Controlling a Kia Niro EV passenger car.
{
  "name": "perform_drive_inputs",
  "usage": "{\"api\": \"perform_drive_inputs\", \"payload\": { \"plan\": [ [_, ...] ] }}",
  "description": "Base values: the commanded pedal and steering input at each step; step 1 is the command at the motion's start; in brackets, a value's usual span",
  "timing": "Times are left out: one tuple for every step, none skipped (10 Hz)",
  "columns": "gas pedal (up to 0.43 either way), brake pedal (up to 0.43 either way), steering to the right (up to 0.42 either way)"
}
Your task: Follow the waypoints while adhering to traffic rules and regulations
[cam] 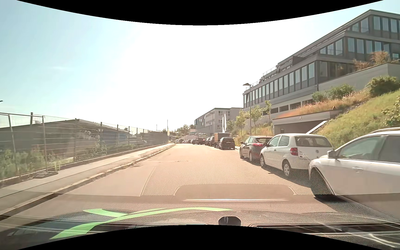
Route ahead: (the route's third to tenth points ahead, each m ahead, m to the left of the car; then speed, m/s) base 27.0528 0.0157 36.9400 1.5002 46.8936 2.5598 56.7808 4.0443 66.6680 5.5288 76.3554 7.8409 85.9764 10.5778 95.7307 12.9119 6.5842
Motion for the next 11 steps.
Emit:
{"api": "perform_drive_inputs", "payload": {
  "plan": [
    [0.189,0.0,-0.018],
    [0.197,0.0,-0.018],
    [0.197,0.0,-0.017],
    [0.209,0.0,-0.018],
    [0.209,0.0,-0.017],
    [0.209,0.0,-0.016],
    [0.209,0.0,-0.015],
    [0.209,0.0,-0.015],
    [0.169,0.0,-0.015],
    [0.11,0.0,-0.017],
    [0.098,0.0,-0.018]
  ]
}}
